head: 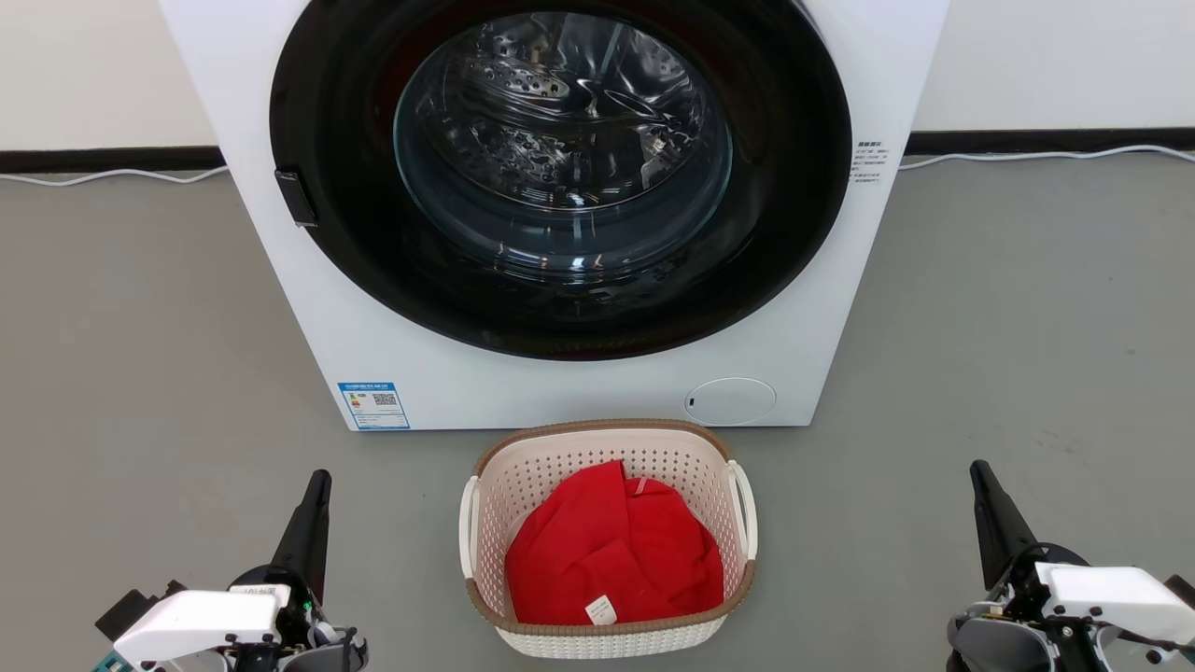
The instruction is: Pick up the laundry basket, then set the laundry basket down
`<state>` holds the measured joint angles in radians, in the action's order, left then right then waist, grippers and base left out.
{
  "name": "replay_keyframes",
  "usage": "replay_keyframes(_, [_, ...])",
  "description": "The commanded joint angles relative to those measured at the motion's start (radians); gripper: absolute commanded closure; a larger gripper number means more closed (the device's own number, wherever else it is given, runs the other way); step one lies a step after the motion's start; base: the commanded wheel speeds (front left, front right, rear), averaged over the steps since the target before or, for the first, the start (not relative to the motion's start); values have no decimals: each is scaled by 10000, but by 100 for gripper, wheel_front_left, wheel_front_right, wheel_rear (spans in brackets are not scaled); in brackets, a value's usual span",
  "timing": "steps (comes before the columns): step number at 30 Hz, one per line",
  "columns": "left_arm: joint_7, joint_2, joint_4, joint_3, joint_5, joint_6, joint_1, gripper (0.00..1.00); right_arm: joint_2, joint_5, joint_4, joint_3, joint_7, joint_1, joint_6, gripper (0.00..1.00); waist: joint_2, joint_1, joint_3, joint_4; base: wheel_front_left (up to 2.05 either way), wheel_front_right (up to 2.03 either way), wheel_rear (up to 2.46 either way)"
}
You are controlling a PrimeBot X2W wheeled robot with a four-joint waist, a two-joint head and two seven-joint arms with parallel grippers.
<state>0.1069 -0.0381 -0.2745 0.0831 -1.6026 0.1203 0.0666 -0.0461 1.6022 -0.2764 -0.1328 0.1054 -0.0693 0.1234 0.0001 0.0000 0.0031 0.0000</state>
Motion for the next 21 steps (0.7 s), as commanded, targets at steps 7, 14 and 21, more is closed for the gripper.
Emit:
replay_keyframes(7, [63,-122,293,307,-61,104,415,100,-41,64,316,190,79,-387,73,100,-1,0,0,0,0,0,0])
replay_keyframes(14, [63,-122,293,307,-61,104,415,100,-41,65,316,190,78,-387,73,100,-1,0,0,0,0,0,0])
replay_keyframes(21, [63,-122,293,306,-61,104,415,100,-41,65,316,190,78,-387,73,100,-1,0,0,0,0,0,0])
